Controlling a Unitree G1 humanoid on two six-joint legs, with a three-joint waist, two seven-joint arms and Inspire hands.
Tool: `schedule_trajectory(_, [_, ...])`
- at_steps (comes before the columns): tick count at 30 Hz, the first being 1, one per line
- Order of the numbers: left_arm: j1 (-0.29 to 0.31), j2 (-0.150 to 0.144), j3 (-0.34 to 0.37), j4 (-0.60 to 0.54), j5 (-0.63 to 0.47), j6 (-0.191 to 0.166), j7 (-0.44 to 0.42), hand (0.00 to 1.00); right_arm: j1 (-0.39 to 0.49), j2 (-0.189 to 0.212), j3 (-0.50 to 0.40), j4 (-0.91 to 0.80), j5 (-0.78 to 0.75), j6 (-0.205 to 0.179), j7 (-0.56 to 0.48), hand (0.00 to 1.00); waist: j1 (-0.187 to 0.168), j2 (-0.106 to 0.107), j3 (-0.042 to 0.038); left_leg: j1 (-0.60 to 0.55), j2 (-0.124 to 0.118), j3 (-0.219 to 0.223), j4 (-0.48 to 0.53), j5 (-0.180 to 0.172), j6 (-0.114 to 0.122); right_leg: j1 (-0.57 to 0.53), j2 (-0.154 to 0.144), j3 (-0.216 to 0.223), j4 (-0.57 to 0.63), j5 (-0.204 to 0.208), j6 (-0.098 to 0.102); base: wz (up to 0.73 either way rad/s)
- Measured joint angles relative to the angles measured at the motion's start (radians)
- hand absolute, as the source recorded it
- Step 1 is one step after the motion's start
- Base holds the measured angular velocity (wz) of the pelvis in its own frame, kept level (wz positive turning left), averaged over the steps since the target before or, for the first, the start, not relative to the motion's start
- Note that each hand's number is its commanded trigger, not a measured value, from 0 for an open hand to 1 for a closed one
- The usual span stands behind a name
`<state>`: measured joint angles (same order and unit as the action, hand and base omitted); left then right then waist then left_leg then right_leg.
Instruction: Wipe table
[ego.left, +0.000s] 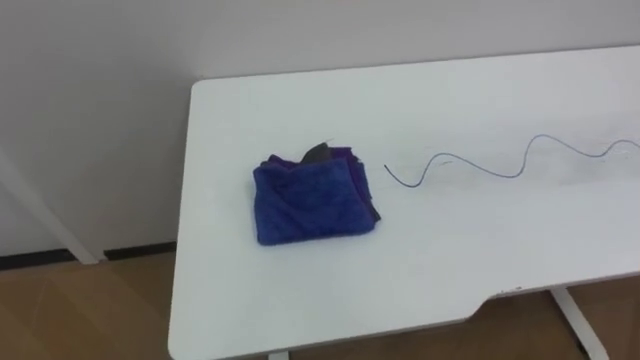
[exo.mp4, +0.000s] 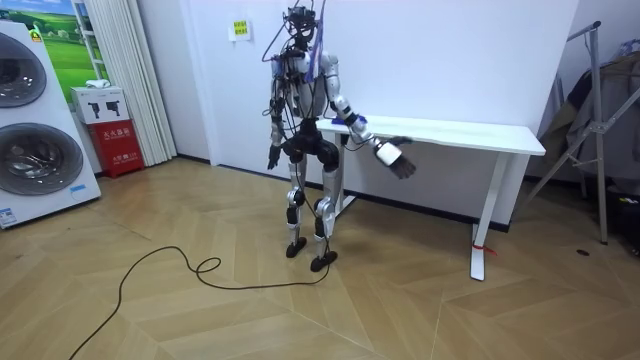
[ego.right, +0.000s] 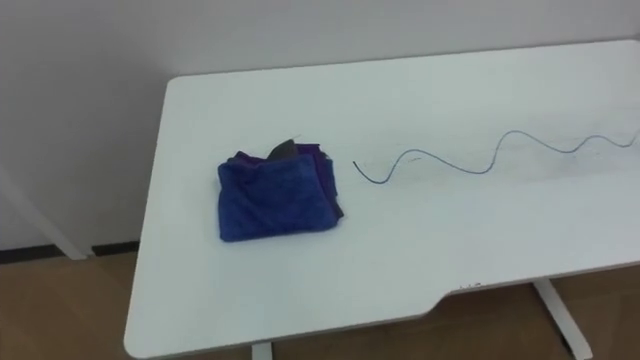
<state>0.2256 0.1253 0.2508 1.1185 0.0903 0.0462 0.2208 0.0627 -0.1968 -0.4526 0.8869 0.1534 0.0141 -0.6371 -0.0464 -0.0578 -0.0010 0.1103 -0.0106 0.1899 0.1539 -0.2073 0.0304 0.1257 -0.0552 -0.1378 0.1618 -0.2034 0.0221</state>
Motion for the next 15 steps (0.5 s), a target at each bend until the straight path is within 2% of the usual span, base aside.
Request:
schedule_trajectory(5, [0.015, 0.006, -0.001, -0.007, 0.014, 0.000, -0.009, 0.00, -0.085, -0.025, 0.018, -0.143, -0.162, -0.011, -0.050, 0.00, 0.010, -0.006, 0.0012, -0.010, 0.001, -0.005, 0.001, 0.000, 0.000, -0.011, 0.000, -0.007, 0.007, 0.000, 0.000, 0.05])
schedule_trajectory(6, [0.018, 0.007, -0.001, -0.024, 0.025, -0.001, -0.014, 0.00, -0.088, -0.038, 0.026, -0.194, -0.197, -0.013, -0.050, 0.00, 0.024, -0.009, 0.0026, -0.013, 0.001, -0.005, 0.000, 0.000, 0.000, -0.016, 0.000, -0.004, 0.007, 0.000, 0.000, 0.00])
schedule_trajectory(10, [0.036, 0.023, -0.001, -0.057, 0.036, -0.007, -0.040, 0.00, -0.100, -0.099, 0.050, -0.318, -0.272, -0.026, -0.035, 0.00, 0.031, -0.020, 0.0064, -0.014, 0.000, -0.026, 0.000, 0.001, 0.000, -0.008, -0.001, -0.033, 0.007, 0.000, 0.000, 0.14])
schedule_trajectory(11, [0.042, 0.025, -0.002, -0.070, 0.036, -0.010, -0.043, 0.00, -0.108, -0.123, 0.068, -0.368, -0.296, -0.026, -0.035, 0.00, 0.035, -0.020, 0.0068, -0.013, -0.001, -0.029, 0.000, 0.001, 0.000, -0.007, -0.001, -0.033, 0.007, 0.000, 0.000, 0.04])
schedule_trajectory(12, [0.045, 0.029, -0.003, -0.067, 0.036, -0.011, -0.049, 0.00, -0.125, -0.135, 0.085, -0.430, -0.339, -0.024, -0.027, 0.00, 0.037, -0.026, 0.0110, -0.015, 0.000, -0.031, 0.000, 0.001, -0.001, -0.009, -0.001, -0.036, 0.006, 0.000, 0.000, 0.00])
schedule_trajectory(13, [0.042, 0.032, -0.002, -0.068, 0.036, -0.011, -0.055, 0.00, -0.127, -0.135, 0.103, -0.532, -0.388, -0.024, -0.022, 0.00, 0.043, -0.023, 0.0091, -0.019, 0.001, -0.031, 0.000, 0.001, -0.002, -0.013, 0.000, -0.035, 0.006, 0.000, 0.000, -0.07])
schedule_trajectory(15, [0.038, 0.040, -0.011, -0.068, 0.036, -0.010, -0.057, 0.00, -0.127, -0.138, 0.144, -0.656, -0.475, -0.026, -0.014, 0.00, 0.054, -0.033, 0.0115, -0.018, 0.003, -0.032, 0.000, 0.002, -0.003, -0.013, 0.003, -0.036, 0.006, 0.000, 0.000, -0.03])
